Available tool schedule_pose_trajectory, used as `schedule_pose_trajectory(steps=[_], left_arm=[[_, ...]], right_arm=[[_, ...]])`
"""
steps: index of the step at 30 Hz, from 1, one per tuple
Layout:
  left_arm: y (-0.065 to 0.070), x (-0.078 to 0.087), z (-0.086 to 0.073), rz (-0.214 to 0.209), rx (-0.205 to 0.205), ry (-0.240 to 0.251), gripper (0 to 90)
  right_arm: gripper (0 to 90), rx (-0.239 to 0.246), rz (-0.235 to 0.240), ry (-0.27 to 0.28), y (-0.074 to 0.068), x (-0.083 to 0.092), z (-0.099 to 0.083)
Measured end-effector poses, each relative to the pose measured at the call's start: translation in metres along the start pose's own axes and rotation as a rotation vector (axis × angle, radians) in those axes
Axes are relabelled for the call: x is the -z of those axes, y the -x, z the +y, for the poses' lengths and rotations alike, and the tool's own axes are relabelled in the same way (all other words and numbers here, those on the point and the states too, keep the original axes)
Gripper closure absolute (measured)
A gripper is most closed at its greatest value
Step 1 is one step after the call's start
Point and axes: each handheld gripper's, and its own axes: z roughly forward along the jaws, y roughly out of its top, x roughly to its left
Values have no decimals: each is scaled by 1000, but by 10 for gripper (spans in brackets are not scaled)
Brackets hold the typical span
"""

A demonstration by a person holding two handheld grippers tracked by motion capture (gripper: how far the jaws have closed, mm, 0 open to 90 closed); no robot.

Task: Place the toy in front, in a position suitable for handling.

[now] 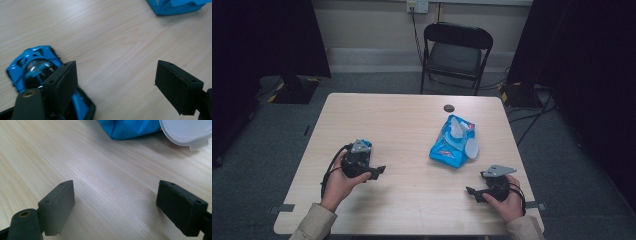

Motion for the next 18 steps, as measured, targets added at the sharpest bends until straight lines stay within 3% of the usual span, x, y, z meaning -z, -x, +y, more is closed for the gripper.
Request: schedule_pose_trajectory(steps=[9, 18], left_arm=[[-24, 11, 1, 55, 52, -4, 179], [-44, 9, -4, 136, 99, -24, 173]], right_arm=[[141, 0, 0, 0, 0, 0, 0], [141, -1, -2, 0, 0, 0, 0]])
